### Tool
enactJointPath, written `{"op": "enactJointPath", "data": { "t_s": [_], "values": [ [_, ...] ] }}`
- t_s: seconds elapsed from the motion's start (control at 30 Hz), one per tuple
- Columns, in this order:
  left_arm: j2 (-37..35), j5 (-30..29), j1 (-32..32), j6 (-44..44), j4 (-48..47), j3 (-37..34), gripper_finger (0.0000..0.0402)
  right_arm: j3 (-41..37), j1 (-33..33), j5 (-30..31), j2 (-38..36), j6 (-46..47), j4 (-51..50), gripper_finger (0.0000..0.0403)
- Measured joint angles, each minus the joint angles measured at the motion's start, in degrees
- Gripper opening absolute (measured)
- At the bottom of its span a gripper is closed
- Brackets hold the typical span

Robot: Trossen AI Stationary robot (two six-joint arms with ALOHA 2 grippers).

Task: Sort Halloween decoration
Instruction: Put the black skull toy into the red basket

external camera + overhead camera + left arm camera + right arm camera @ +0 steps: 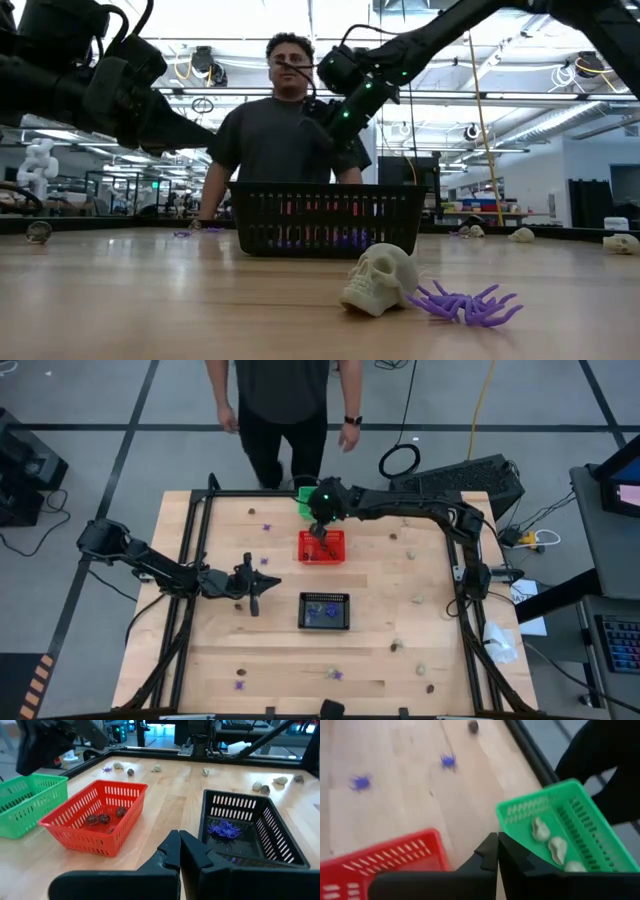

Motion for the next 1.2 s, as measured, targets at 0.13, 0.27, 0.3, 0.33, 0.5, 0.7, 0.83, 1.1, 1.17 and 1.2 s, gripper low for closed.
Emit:
{"op": "enactJointPath", "data": {
  "t_s": [0.13, 0.27, 0.3, 0.33, 0.5, 0.7, 0.83, 1.1, 1.17, 1.2],
  "values": [
    [0.0, 0.1, 0.0, 0.9, 0.0, 0.0, 0.0000, -6.8, 1.8, 0.8, -4.7, 1.6, 4.3, 0.0001],
    [0.0, 0.0, 0.0, 0.9, 0.6, 0.3, 0.0000, -14.0, 3.2, 1.3, -10.3, 3.2, 8.8, 0.0001],
    [0.0, 0.0, 0.0, 0.9, 0.4, 0.3, 0.0000, -15.6, 3.5, 2.1, -11.8, 3.5, 10.4, 0.0001],
    [0.0, 0.0, 0.0, 0.9, -0.1, 0.3, 0.0000, -17.2, 3.8, 2.4, -13.2, 3.9, 11.4, 0.0001],
    [0.0, 0.0, 0.0, 0.9, -0.1, 0.3, 0.0000, -24.0, 5.5, 2.4, -19.7, 4.9, 15.8, 0.0000],
    [0.0, 0.0, 0.0, 0.9, -0.3, 0.3, 0.0000, -32.3, 8.0, 3.8, -26.4, 4.6, 17.9, 0.0000],
    [0.0, 0.0, 0.0, 0.9, -1.3, 0.3, 0.0000, -39.8, 8.4, 3.8, -29.5, 4.6, 23.0, 0.0000],
    [0.0, 0.0, 0.0, 0.9, -1.4, 0.3, 0.0000, -49.4, 8.8, 3.7, -30.7, 7.4, 35.6, 0.0000],
    [0.0, 0.0, 0.0, 0.9, -1.5, 0.3, 0.0000, -49.6, 9.3, 3.6, -30.7, 7.4, 35.6, 0.0000],
    [0.0, 0.0, 0.0, 0.9, -1.5, 0.3, 0.0000, -49.6, 9.6, 3.6, -30.7, 7.3, 35.7, 0.0000]
  ]
}}
